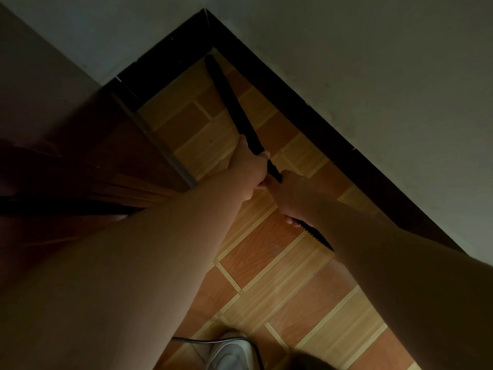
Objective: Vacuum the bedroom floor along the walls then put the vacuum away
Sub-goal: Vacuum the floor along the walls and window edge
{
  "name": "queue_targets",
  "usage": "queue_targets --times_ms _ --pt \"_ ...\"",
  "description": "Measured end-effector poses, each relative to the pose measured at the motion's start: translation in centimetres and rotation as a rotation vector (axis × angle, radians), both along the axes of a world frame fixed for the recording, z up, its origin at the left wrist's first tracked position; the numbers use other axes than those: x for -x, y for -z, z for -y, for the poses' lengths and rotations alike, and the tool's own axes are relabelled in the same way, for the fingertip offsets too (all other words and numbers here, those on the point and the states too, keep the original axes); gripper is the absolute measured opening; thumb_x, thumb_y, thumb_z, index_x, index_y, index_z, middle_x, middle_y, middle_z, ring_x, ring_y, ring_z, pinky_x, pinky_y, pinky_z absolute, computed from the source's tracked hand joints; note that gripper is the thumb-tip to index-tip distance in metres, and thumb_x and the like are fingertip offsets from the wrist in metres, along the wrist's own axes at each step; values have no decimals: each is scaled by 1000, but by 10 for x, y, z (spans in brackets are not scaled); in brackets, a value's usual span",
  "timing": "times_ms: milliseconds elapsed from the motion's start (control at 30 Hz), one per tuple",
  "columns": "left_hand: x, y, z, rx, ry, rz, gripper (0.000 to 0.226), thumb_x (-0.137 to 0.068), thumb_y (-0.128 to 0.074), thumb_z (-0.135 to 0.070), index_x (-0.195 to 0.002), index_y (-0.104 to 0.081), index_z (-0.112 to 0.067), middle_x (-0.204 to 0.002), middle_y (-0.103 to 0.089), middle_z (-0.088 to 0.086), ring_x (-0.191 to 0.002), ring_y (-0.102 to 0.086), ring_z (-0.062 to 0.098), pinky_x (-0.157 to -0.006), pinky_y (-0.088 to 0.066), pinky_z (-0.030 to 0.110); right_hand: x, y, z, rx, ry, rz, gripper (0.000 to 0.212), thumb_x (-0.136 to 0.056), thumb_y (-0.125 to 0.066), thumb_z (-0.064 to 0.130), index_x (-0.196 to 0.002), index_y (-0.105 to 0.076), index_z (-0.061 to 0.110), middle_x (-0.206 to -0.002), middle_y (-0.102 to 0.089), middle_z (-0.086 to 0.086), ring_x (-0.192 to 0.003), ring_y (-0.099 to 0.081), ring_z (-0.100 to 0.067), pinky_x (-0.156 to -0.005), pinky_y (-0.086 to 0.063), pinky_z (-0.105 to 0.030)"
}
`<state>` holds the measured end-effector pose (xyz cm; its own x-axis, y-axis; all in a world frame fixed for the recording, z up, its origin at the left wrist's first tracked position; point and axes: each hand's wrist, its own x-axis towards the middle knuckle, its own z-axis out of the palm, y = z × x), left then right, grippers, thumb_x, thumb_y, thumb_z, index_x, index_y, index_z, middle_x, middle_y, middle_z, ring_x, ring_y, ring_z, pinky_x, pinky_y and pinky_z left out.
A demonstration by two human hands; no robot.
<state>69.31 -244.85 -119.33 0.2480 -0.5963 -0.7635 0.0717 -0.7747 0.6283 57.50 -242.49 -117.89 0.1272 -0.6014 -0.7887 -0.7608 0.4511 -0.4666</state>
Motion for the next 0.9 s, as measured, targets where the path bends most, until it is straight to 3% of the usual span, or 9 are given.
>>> queue_targets --times_ms 67,167,267,333,500,600,800,900 --pt "-1 -2 0 20 -36 6 68 -103 -60 -14 -157 -29 -40 -138 -58 6 -88 -64 13 -44 -55 25 1 -3 4 -9 3 27 50 -102 -40 63 -118 -56 19 -73 -65 -10 -48 -56 -19 -44 -47 -28" --pt "0 2 -15 21 -98 -3 64 -104 -59 -14 -156 -31 -38 -140 -57 5 -102 -67 21 -50 -60 29 6 -4 -3 -38 -6 74 45 -101 -43 62 -115 -59 22 -68 -60 -8 -45 -52 -17 -42 -42 -26" --pt "8 11 -41 26 -157 47 67 -103 -58 -16 -158 -26 -38 -146 -54 7 -118 -65 29 -81 -64 48 16 -1 -17 -50 -43 105 40 -101 -45 60 -99 -58 23 -66 -58 -8 -41 -49 -16 -40 -40 -24" --pt "14 15 -56 58 -200 85 68 -103 -57 -14 -158 -25 -37 -147 -53 9 -122 -64 30 -92 -61 52 20 1 -25 -65 -59 141 40 -101 -47 59 -92 -57 22 -63 -54 -7 -38 -46 -15 -39 -38 -24" --pt "13 22 -75 62 -292 141 77 -105 -54 -12 -164 -10 -34 -152 -47 13 -127 -61 33 -96 -59 51 16 3 -29 -96 -129 144 45 -100 -46 61 -94 -59 18 -58 -54 -6 -37 -48 -15 -40 -40 -24" --pt "8 23 -74 44 -291 102 75 -103 -56 -12 -161 -17 -40 -147 -51 11 -122 -63 32 -91 -61 54 13 6 -33 -82 -122 141 39 -101 -46 59 -92 -57 23 -62 -56 -6 -38 -51 -14 -42 -43 -26" --pt "19 14 -68 88 -148 132 66 -103 -58 -16 -158 -27 -35 -147 -53 8 -123 -63 28 -91 -60 54 21 -4 -44 -27 -20 102 36 -103 -42 57 -81 -51 30 -70 -62 -10 -45 -55 -19 -42 -43 -25" --pt "33 10 -67 83 -67 118 64 -103 -57 -17 -156 -28 -38 -141 -58 7 -118 -66 28 -89 -61 54 35 -11 -49 -32 17 87 37 -103 -40 58 -93 -56 26 -74 -65 -13 -49 -58 -22 -45 -46 -28"
